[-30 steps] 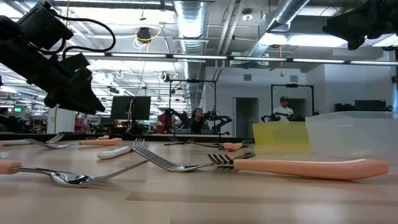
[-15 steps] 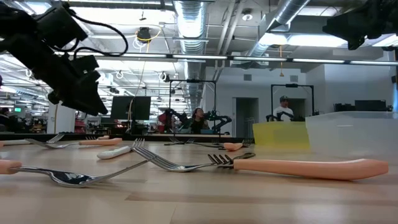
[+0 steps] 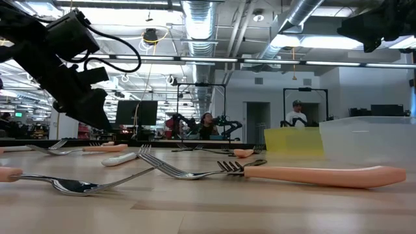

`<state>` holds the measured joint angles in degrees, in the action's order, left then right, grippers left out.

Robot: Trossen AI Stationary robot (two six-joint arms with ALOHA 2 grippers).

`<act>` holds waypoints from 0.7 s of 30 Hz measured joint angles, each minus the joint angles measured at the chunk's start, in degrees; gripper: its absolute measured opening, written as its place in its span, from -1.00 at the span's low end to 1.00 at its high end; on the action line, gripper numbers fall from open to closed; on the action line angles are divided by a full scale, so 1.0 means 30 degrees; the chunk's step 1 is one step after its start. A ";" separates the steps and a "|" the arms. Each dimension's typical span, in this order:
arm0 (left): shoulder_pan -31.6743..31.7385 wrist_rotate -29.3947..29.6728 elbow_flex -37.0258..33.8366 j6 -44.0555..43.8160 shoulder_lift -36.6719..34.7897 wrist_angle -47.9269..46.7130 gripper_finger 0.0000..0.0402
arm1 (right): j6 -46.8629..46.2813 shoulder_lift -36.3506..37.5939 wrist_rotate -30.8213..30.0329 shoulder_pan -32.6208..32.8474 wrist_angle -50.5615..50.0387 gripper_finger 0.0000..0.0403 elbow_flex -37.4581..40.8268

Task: Sort silverware by color (type)
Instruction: Put the orange fork into the yellow bin

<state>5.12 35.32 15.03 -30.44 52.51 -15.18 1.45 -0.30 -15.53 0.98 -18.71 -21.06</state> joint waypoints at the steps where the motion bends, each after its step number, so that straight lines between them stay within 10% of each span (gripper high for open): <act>1: -0.0134 0.0241 0.0000 -0.0082 0.0014 0.0100 0.21 | 0.0000 -0.0005 0.0000 0.0005 -0.0024 -0.23 0.0000; 21: -0.2993 0.2176 0.0015 -0.3625 0.2615 0.1163 0.21 | -0.0197 -0.0007 -0.0007 0.0000 -0.0112 -0.23 0.0000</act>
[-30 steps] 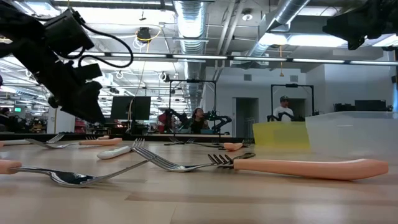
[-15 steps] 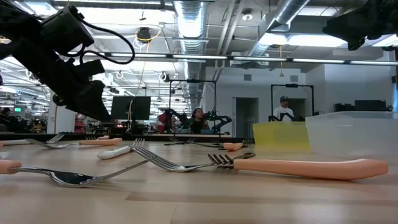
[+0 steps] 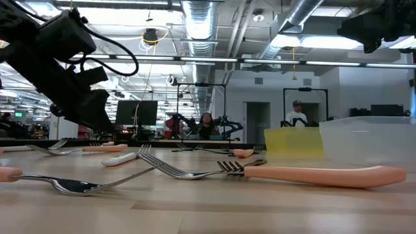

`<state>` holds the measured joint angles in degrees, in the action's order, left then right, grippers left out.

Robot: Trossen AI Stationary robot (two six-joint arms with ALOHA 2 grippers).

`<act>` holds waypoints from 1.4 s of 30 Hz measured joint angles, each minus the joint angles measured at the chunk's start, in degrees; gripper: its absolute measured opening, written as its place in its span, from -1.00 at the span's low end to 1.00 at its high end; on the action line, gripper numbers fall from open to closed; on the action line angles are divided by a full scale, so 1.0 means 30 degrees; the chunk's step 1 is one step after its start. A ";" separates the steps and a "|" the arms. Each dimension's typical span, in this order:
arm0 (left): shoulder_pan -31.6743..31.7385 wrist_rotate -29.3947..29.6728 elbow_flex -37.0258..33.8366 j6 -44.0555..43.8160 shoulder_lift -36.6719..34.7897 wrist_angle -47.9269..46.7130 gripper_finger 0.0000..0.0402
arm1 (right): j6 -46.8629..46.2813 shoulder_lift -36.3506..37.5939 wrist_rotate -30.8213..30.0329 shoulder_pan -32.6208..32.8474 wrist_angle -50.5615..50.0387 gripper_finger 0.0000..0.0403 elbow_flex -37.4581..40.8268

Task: Sort silverware by color (type)
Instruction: Put the orange fork into the yellow bin

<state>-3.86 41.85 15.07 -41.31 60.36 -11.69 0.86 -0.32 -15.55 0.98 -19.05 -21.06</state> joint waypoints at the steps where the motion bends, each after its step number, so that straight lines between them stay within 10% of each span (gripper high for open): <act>1: -0.0116 0.0008 0.0000 -0.0111 0.0249 0.0069 0.21 | 0.0000 0.0000 0.0000 0.0005 0.0000 -0.23 0.0000; 18: -0.0372 -0.0337 0.0065 -0.1767 0.4988 0.1428 0.16 | 0.0007 0.0000 0.0002 0.0005 0.0007 -0.23 0.0000; 33: -0.0379 -0.1071 0.0102 -0.2211 0.6076 0.2188 -0.81 | 0.0000 0.0000 0.0004 -0.0002 0.0004 -0.23 0.0000; 42: -0.0343 -0.1035 0.0350 -0.2306 0.6148 0.2108 -0.82 | 0.0000 0.0000 0.0005 0.0003 -0.0044 -0.23 0.0000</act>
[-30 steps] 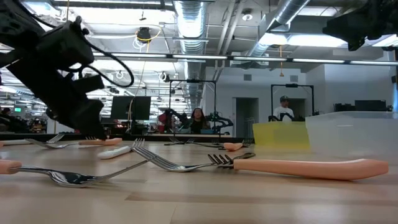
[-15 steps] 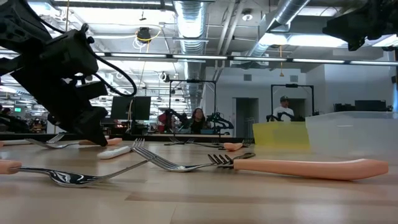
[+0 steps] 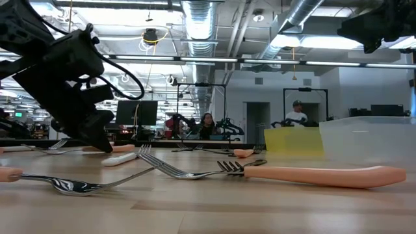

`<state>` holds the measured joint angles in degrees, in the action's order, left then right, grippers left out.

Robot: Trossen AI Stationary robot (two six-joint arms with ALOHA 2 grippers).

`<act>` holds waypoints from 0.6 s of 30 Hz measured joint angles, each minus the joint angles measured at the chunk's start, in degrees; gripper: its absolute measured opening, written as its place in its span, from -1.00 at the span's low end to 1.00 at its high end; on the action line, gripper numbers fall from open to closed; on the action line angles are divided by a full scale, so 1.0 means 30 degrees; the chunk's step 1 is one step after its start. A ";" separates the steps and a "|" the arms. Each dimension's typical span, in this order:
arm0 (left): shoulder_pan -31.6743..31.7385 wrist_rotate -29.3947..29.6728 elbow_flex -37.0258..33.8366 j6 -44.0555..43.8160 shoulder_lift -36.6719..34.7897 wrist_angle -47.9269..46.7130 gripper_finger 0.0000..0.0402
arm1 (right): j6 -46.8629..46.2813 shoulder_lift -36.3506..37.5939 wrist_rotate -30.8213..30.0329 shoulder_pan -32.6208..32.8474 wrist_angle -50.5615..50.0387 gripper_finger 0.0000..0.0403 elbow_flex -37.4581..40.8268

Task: Sort silverware by color (type)
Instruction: Put the orange fork into the yellow bin

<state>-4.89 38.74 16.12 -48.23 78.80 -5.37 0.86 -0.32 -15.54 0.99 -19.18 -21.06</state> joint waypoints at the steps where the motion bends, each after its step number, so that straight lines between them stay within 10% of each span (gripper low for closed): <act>1: 0.0006 -0.0006 0.0252 0.0278 0.0001 -0.0132 -0.82 | 0.0000 0.0000 0.0001 -0.0001 0.0000 -0.23 0.0000; 18: 0.0008 0.1037 0.3408 0.3640 0.0037 -0.0227 -0.82 | 0.0007 0.0000 0.0002 0.0002 -0.0044 -0.23 0.0000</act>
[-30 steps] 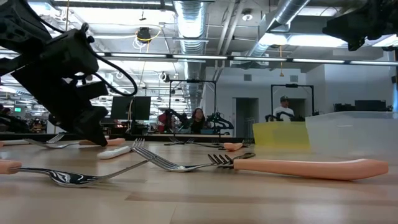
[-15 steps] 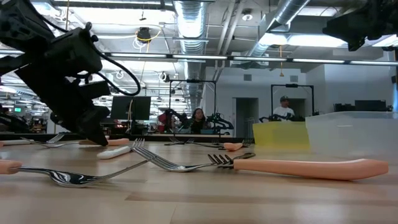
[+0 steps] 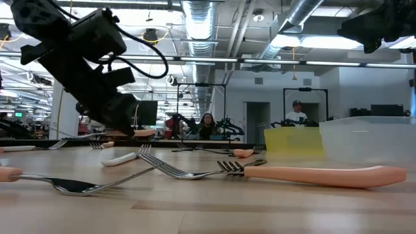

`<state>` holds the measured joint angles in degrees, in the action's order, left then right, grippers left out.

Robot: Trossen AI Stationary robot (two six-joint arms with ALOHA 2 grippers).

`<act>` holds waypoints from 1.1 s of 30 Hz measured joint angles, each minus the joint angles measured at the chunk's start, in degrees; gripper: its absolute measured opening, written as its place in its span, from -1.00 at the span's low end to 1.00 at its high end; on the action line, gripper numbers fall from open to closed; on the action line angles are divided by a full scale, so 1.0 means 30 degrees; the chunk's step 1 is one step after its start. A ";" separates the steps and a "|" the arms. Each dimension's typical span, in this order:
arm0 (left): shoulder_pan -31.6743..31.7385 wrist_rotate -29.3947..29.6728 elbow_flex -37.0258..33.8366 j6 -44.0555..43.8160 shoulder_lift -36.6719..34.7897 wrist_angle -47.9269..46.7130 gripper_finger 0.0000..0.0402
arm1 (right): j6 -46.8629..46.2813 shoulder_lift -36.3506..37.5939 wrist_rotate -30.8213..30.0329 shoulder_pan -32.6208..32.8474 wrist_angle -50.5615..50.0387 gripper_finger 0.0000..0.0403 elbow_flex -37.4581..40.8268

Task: Sort silverware by color (type)
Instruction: Put the orange fork into the yellow bin

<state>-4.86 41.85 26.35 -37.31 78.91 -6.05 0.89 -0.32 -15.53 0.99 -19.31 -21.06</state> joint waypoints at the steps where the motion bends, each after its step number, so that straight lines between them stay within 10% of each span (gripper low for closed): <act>1: 0.0004 0.0056 0.0015 0.0139 -0.0011 0.0284 -0.82 | 0.0000 0.0006 -0.0007 -0.0001 0.0003 -0.23 0.0000; 33: -0.0007 -0.1982 0.0074 0.6597 -0.3747 0.8674 -0.81 | -0.0146 0.0002 -0.0007 0.0000 -0.0078 -0.23 0.0000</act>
<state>-4.89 35.91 26.57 -17.52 67.67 19.97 0.45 -0.31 -15.55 0.99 -19.55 -21.06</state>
